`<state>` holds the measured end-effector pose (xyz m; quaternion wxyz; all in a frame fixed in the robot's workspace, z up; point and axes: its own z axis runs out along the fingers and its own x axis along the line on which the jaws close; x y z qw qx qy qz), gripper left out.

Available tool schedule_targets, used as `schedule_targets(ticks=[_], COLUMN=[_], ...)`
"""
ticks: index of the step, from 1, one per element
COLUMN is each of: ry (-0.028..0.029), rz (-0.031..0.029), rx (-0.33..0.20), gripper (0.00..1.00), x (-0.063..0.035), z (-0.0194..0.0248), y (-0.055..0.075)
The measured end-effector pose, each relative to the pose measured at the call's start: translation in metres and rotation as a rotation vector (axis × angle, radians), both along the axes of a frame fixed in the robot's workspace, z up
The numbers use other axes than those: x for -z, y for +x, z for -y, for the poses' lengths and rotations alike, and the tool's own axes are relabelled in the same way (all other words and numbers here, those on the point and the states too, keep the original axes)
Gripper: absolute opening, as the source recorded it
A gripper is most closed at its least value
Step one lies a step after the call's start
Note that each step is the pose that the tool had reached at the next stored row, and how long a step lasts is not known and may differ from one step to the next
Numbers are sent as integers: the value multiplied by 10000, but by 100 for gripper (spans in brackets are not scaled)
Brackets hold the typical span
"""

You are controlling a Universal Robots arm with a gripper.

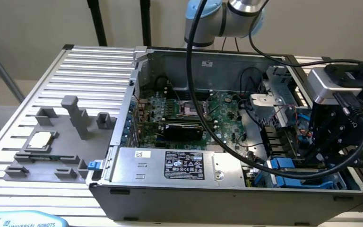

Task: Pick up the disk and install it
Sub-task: 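Insert the first disk wire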

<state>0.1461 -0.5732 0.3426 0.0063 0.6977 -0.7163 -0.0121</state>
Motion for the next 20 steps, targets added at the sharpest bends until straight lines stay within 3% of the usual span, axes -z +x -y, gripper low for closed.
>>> schedule_targets(ticks=[5, 9, 11, 20], ry=[-56, -183, -219, -244], rz=[0, 0, 0, 0], rx=[2, 13, 17, 27], gripper=[18, 18, 18, 18], x=[8, 10, 14, 23], z=[-9, -13, -16, -64], y=[5, 14, 15, 16])
